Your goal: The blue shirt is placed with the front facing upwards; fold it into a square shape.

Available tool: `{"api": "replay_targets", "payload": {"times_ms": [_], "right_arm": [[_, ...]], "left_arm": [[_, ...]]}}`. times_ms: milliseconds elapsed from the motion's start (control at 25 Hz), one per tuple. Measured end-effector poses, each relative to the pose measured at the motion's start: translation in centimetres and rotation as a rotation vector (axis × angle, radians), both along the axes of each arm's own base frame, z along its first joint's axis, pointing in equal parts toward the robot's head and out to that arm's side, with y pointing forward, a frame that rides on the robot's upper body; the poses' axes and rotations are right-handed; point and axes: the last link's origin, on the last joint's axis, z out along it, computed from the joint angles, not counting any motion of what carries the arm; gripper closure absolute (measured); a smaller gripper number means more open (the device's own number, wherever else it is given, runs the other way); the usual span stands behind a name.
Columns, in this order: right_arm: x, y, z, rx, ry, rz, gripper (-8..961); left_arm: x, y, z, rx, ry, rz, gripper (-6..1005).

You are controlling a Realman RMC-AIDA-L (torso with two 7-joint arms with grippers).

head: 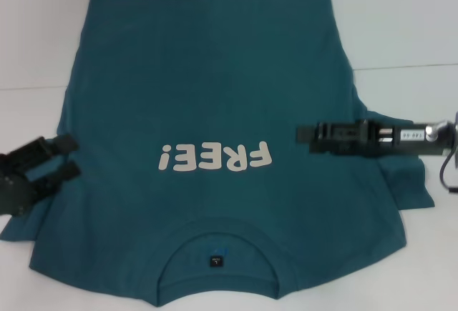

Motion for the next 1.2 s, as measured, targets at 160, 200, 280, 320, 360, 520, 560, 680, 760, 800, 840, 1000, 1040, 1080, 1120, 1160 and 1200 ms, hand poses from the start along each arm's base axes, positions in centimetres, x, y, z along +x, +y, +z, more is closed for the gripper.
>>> {"api": "replay_targets", "payload": {"times_ms": [160,200,280,320,360,520,560,680,760,800,840,1000,1040,1080,1120,1160,1200], "right_arm": [[0.4,1.3,1.3,0.03,-0.025,-0.064,119],[0.4,1.5,1.5,0.036,-0.029,-0.075,119],[0.7,1.9,1.9,0.051,-0.04,-0.098,119],[0.8,2.0,2.0,0.056,-0.045,-0.108,119],[0.9,2.2,2.1,0.061,-0.049,-0.117,119],[1.1,2.4,2.3,0.073,-0.058,-0.128,119],[1.1,2.4,2.3,0.074,-0.059,-0.128,119],[1.0,2.5,2.3,0.074,-0.06,-0.126,119],[1.0,2.5,2.3,0.073,-0.061,-0.125,119],[1.0,2.5,2.3,0.073,-0.062,-0.126,119],[1.0,2.5,2.3,0.073,-0.062,-0.126,119],[1.0,2.5,2.2,0.069,-0.066,-0.125,119],[1.0,2.4,2.2,0.067,-0.067,-0.125,119],[1.1,2.4,2.2,0.065,-0.068,-0.125,119],[1.1,2.4,2.2,0.065,-0.068,-0.126,119],[1.2,2.3,2.2,0.066,-0.069,-0.129,119],[1.2,2.3,2.2,0.066,-0.069,-0.129,119]], "left_arm": [[-0.9,0.6,1.0,0.047,0.024,0.05,296],[-1.2,0.9,1.3,0.059,0.039,0.066,295],[-1.6,1.4,1.5,0.077,0.064,0.097,295],[-2.0,1.7,1.6,0.086,0.076,0.12,295],[-2.3,2.0,1.6,0.093,0.086,0.148,295],[-3.2,2.9,1.5,0.111,0.126,0.221,296],[-3.4,3.1,1.5,0.112,0.144,0.236,296],[-4.3,3.7,1.3,0.106,0.221,0.28,296],[-4.9,4.1,1.2,0.099,0.277,0.309,296],[-5.1,4.2,1.1,0.099,0.29,0.315,295],[-5.3,4.3,1.1,0.102,0.307,0.321,295],[-5.6,4.4,1.3,0.12,0.343,0.321,295],[-5.6,4.5,1.3,0.123,0.347,0.324,295],[-5.8,4.5,1.4,0.128,0.353,0.331,295],[-6.0,4.5,1.5,0.134,0.36,0.34,295],[-6.3,4.6,1.5,0.141,0.373,0.355,296],[-6.3,4.6,1.5,0.141,0.373,0.355,296]]}}
